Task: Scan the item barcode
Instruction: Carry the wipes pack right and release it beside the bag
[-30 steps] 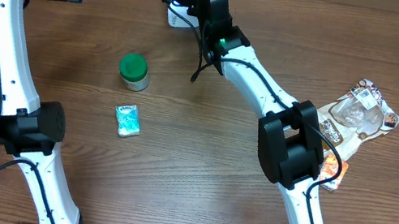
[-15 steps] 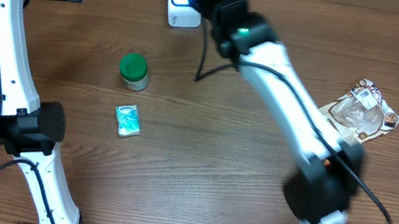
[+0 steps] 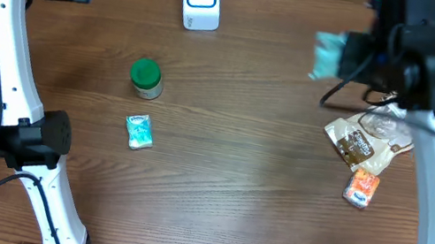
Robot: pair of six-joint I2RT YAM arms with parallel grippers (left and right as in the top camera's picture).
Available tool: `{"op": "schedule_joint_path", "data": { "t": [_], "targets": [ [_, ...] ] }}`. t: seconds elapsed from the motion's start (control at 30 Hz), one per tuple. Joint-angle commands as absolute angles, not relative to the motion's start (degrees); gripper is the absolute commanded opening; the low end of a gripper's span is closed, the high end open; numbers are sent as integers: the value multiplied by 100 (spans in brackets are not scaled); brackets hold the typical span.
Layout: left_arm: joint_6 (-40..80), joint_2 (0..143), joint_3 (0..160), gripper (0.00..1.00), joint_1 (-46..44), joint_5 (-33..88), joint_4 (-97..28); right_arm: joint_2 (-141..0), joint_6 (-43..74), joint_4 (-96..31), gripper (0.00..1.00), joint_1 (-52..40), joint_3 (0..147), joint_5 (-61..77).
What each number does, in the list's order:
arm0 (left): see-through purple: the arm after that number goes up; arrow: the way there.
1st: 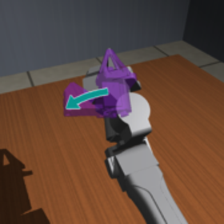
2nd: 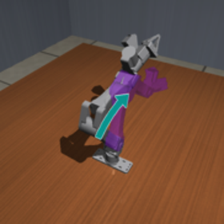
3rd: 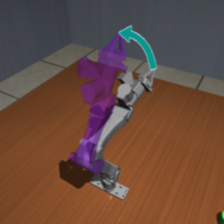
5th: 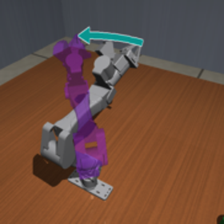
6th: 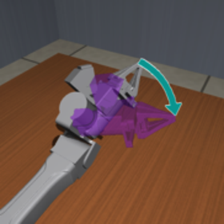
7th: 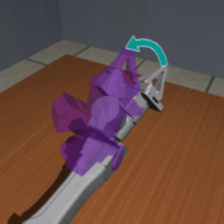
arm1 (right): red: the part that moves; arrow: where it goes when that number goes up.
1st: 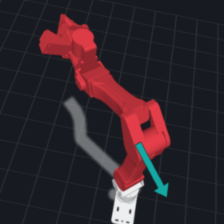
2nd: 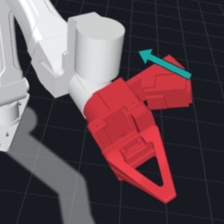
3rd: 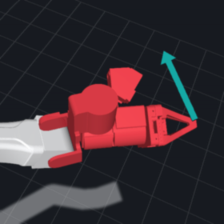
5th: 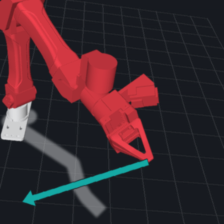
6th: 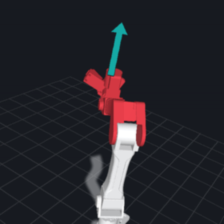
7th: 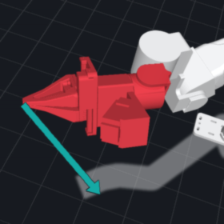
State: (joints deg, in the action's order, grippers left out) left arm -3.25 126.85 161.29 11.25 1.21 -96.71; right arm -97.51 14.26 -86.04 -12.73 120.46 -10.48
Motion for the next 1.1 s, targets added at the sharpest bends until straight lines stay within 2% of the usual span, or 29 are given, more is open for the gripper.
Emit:
{"op": "schedule_joint_path", "data": {
  "t": [0.0,0.47,0.53,0.6,0.67,0.7,0.73,0.8,1.07],
  "targets": [
    [-388,12514,16173,99,1085,104,-9679,-9817,2060,-8595,4,-676,11491,-775],
    [-388,12514,16173,100,1085,104,-9679,-9817,2128,-6654,4,1756,8340,777],
    [-388,12514,16173,100,1085,104,-9679,-9817,2126,-6366,6,2014,8003,869],
    [-388,12514,16173,99,1085,104,-9679,-9817,2126,-6136,13,2226,7686,923],
    [-388,12514,16173,100,1085,104,-9679,-9817,2126,-6049,31,2335,7496,913],
    [-388,12514,16173,99,1085,104,-9679,-9817,2123,-6027,43,2364,7439,913],
    [-388,12514,16173,100,1085,104,-9679,-9817,2112,-6025,67,2388,7391,908],
    [-388,12514,16173,100,1085,104,-9679,-9817,1962,-6051,71,2386,7387,913],
    [-388,12514,16173,99,1085,104,-9679,-9800,1719,-6969,71,2296,8427,915]
  ]
}}
